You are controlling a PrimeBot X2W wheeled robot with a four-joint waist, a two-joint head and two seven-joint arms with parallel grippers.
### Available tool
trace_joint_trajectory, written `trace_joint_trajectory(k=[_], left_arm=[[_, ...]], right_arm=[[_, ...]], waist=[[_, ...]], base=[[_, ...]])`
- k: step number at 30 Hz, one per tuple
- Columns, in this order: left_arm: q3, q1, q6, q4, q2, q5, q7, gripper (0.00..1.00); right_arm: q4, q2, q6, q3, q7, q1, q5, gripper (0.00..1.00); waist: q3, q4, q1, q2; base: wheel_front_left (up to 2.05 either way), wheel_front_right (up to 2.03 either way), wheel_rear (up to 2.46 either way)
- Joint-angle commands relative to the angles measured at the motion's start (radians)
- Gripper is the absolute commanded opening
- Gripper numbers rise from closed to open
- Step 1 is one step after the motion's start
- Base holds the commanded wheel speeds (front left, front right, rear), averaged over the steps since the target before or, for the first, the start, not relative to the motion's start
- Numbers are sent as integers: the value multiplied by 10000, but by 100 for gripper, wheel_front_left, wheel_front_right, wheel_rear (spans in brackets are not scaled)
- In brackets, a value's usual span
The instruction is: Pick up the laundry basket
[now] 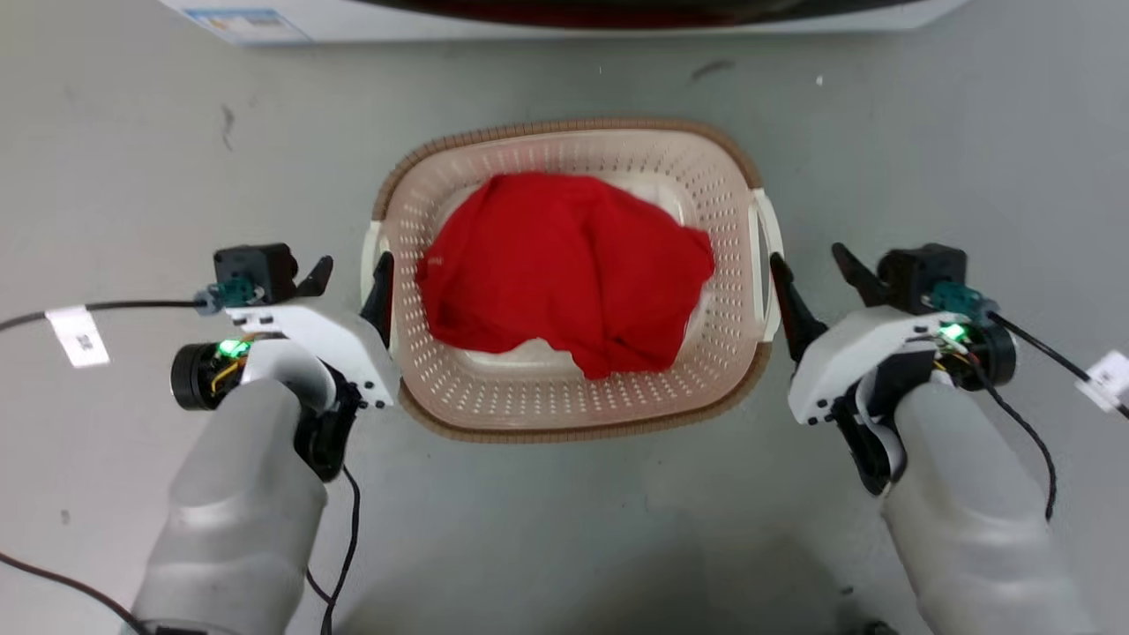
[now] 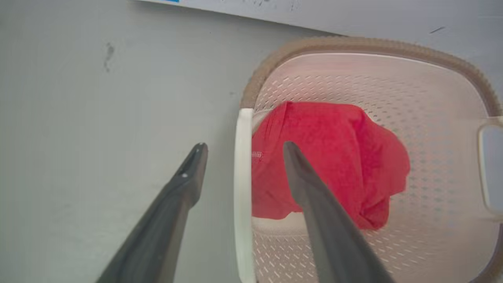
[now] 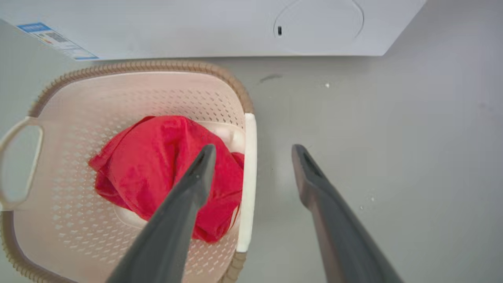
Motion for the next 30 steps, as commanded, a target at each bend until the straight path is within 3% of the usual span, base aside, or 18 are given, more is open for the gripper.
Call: trace_joint_trajectory(k=[1,10,23,24,25,26,30], left_arm=[[-93,-237,-20,147,115,-187,71,100],[-694,-869,-3,805,654,-1174,616,100],[-1672,-1754,-3,1260,1046,-2280,1151,100],[-1756,-1816,-3,1279,1037,-2354,1185,79],[-1852,-1861,-3,1276,1033,-2432,1221,32],[-1961,-1891,-3,1246,1009,-2538,1289,0],[-2289,-2030,-1,1182,1042,-2895,1382,0]], right_arm=[[334,12,-3,179,-29,-399,150,100],[2099,12,-3,1548,284,-1743,1236,100],[3358,12,-3,3154,735,-3164,2936,100],[3416,12,-3,3244,776,-3236,3043,100],[3479,12,-3,3339,865,-3285,3174,38],[3525,12,-3,3449,992,-3312,3311,0],[3662,-11,4,3804,1175,-3463,3694,0]], waist=[[416,-54,-1,0],[1101,-168,-1,0],[1675,-236,-1,0],[1688,-229,-1,0],[1697,-225,-1,0],[1704,-218,-1,0],[1716,-193,-1,0]], base=[[0,0,0],[0,0,0],[0,0,0],[0,0,0],[0,0,0],[0,0,0],[0,0,0]])
